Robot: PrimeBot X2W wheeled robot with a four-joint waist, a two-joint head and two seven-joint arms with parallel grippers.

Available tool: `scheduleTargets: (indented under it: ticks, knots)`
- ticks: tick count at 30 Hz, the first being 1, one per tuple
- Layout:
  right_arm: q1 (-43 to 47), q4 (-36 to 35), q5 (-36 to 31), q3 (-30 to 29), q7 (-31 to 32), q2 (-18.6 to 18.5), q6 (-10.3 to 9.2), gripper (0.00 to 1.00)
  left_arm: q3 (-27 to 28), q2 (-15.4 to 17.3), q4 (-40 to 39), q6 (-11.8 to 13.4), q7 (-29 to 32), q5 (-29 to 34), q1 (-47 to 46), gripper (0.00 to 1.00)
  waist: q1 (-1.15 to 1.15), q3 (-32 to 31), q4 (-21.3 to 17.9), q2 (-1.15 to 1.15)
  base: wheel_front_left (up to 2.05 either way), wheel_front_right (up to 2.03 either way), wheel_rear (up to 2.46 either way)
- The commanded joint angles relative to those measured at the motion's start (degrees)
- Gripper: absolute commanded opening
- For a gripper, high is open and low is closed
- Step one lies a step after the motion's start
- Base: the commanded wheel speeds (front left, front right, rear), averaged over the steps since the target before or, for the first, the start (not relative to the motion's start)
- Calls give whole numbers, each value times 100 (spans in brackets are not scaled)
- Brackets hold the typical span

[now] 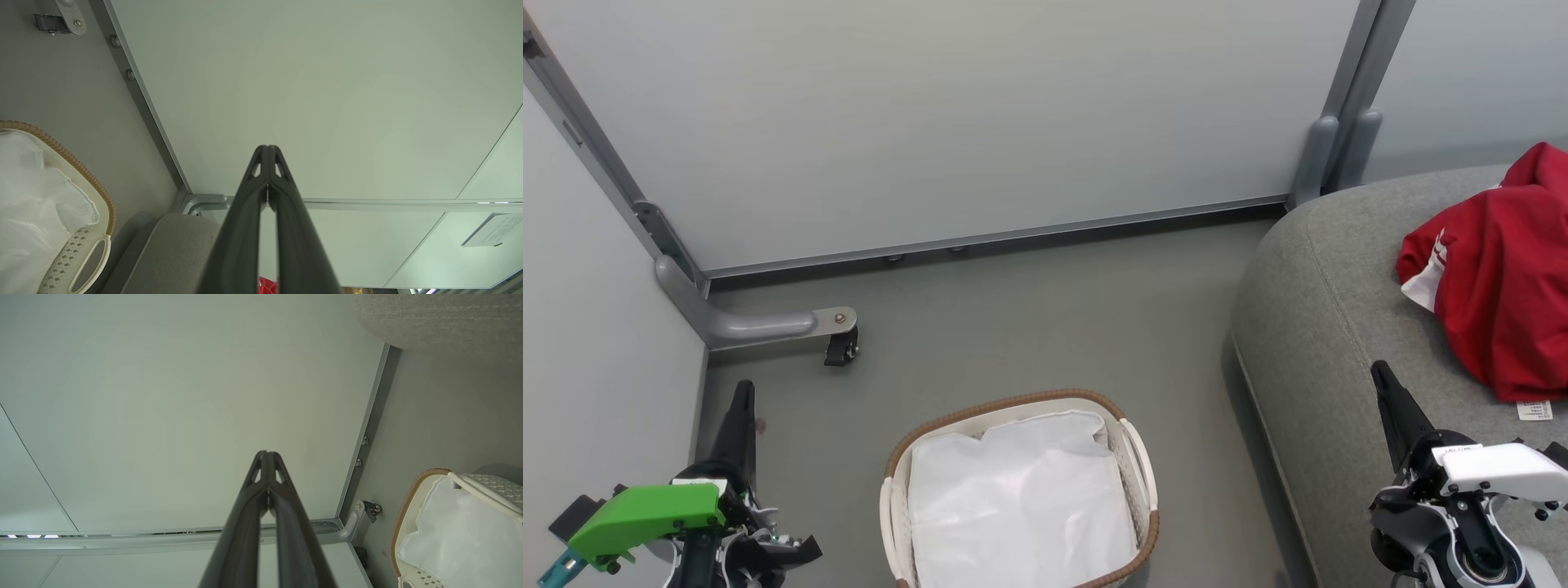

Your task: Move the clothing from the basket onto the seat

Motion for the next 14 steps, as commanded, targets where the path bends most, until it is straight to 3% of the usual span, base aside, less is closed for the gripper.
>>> scheduleTargets:
  ticks: [1, 14]
  knots:
    - [59, -17, 20, -12, 7, -34, -2, 0, 11, 38, -9, -21, 21, -19, -61, 0, 0, 0, 0, 0, 0, 0, 0]
    - [59, -17, 20, -11, 6, -34, -2, 0, 11, 38, -10, -21, 20, -19, -61, 0, 0, 0, 0, 0, 0, 0, 0]
